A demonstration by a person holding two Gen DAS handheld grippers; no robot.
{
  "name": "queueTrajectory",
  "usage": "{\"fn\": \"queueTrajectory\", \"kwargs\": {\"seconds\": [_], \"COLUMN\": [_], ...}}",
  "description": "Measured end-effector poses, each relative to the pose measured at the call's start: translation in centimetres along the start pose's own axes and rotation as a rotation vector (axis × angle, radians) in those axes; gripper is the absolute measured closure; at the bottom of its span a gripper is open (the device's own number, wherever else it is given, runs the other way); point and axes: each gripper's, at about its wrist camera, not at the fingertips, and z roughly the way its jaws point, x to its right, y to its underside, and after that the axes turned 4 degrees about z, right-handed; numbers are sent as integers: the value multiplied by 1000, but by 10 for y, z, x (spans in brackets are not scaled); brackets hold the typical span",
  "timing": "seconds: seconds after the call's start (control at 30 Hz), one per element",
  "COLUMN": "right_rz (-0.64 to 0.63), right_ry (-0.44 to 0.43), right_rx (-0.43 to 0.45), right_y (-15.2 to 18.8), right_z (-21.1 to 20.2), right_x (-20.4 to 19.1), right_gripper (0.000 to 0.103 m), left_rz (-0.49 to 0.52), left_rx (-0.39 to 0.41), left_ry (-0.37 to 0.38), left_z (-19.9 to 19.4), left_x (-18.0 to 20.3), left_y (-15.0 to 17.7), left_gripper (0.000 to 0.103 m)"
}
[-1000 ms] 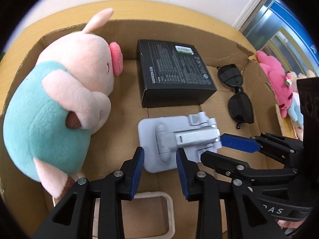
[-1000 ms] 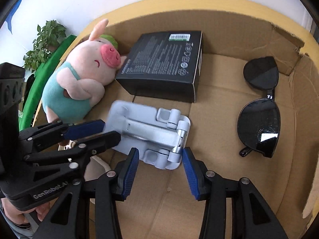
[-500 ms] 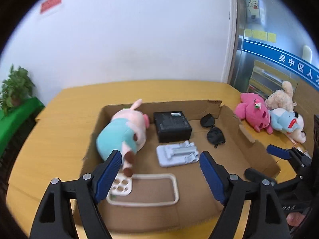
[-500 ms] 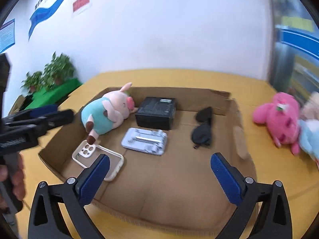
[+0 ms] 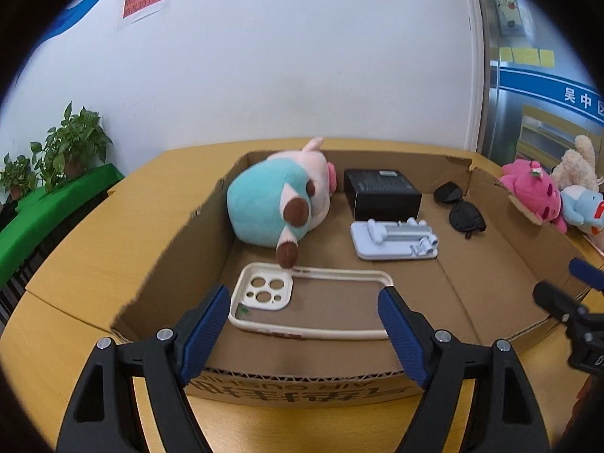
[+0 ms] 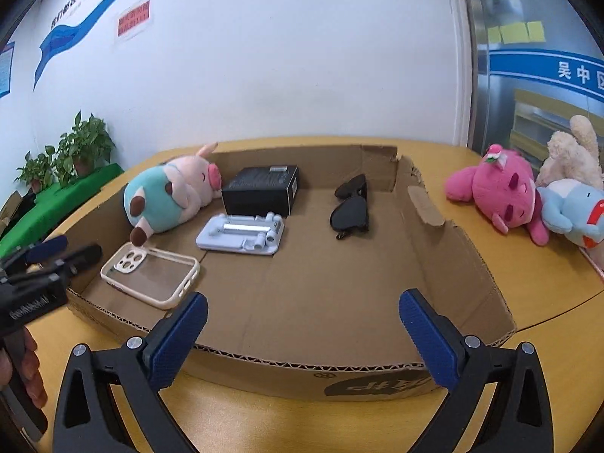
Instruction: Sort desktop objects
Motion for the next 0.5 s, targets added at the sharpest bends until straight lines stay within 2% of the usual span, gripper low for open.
{"fn": "queueTrajectory", "kwargs": {"seconds": [0.3, 0.5], "right_rz": [-20, -19], "right_ry": [-9, -9], "right_rx": [102, 106], "right_y": [10, 9], "right_z": [-5, -4], "right_x": [0, 0], "right_gripper": [0, 0], "left_rz": [11, 13], "left_rx": [117, 118], "left_ry": [-5, -3], "left_z": [-8, -6], "left_x": [5, 6], "left_y": [13, 11], "left_gripper": [18, 14]}}
